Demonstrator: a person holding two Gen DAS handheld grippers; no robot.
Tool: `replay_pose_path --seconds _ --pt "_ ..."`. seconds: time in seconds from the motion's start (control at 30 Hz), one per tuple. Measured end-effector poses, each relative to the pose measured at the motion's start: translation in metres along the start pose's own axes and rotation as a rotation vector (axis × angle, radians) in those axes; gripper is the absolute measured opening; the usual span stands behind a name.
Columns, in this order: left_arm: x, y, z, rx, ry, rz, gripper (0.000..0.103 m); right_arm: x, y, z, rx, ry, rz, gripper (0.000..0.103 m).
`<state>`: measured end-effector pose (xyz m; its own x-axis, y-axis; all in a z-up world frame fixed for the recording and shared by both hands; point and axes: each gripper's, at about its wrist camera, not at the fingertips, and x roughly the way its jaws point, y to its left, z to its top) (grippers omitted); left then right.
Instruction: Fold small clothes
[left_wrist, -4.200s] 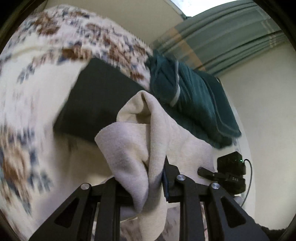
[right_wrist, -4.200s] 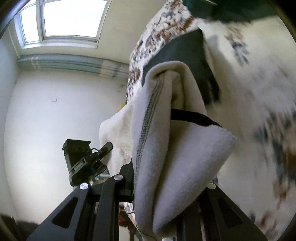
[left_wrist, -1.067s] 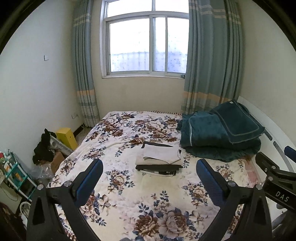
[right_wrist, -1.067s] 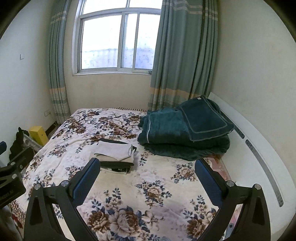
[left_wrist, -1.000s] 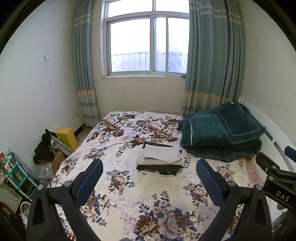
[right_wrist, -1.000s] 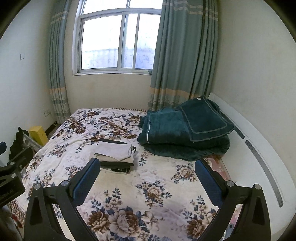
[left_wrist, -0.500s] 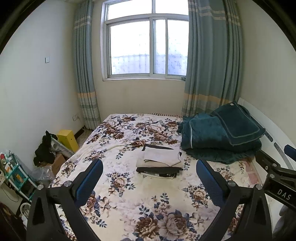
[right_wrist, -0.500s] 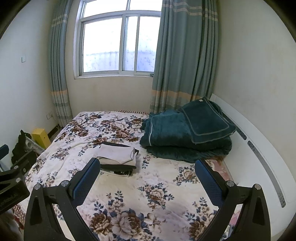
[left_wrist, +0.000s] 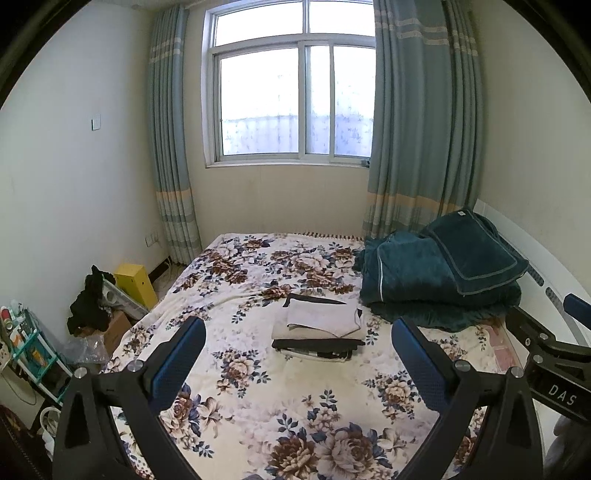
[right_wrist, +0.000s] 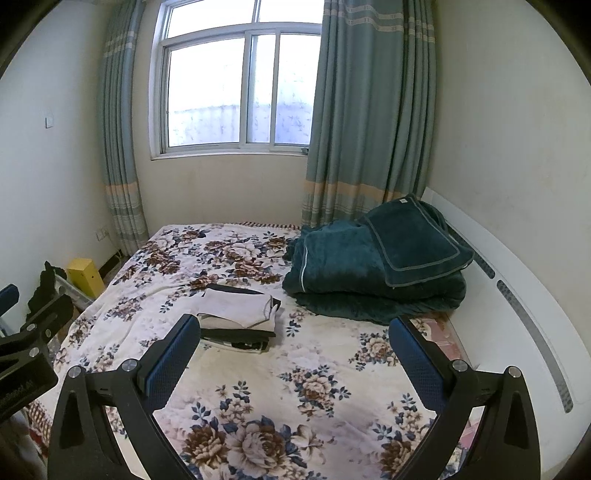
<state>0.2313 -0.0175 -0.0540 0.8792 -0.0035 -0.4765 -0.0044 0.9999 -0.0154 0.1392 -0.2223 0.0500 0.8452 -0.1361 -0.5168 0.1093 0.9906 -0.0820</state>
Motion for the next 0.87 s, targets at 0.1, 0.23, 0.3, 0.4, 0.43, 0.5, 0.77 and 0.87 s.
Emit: replay_pose_path --seconds 0.1,0.23,0.3,0.4,0.43,0.5,0.77,0.87 --pt "-0.002 -0.001 0.001 0.002 -0.005 0.001 0.103 0.001 0.001 0.002 0.005 -0.001 0.002 0.103" --pt "-0.003 -0.001 -0.001 -0.005 -0.002 0.001 0.103 -0.002 0.003 0.001 0.010 0.000 0.000 0.103" --pt "-0.004 -0.001 -0.002 -0.005 -0.001 0.004 0.103 -0.001 0.005 0.002 0.006 -0.002 0.001 0.103" --pt "-0.004 -0.001 -0.002 -0.005 -0.002 0.006 0.103 0.000 0.005 0.002 0.007 -0.003 0.001 0.103" --pt "-0.004 -0.001 -0.002 -0.004 -0.002 0.004 0.103 -0.002 0.005 0.001 0.010 -0.005 -0.001 0.103" --pt "-0.004 -0.001 -0.002 -0.005 -0.001 0.009 0.103 -0.002 0.006 0.001 0.012 -0.008 -0.004 0.103" --pt "-0.010 -0.002 -0.006 -0.015 -0.015 0.023 0.103 -0.011 0.011 -0.003 0.016 -0.007 -0.005 0.103" --pt "-0.012 0.000 -0.007 -0.027 -0.018 0.018 0.103 -0.012 0.012 -0.003 0.015 -0.009 -0.007 0.103"
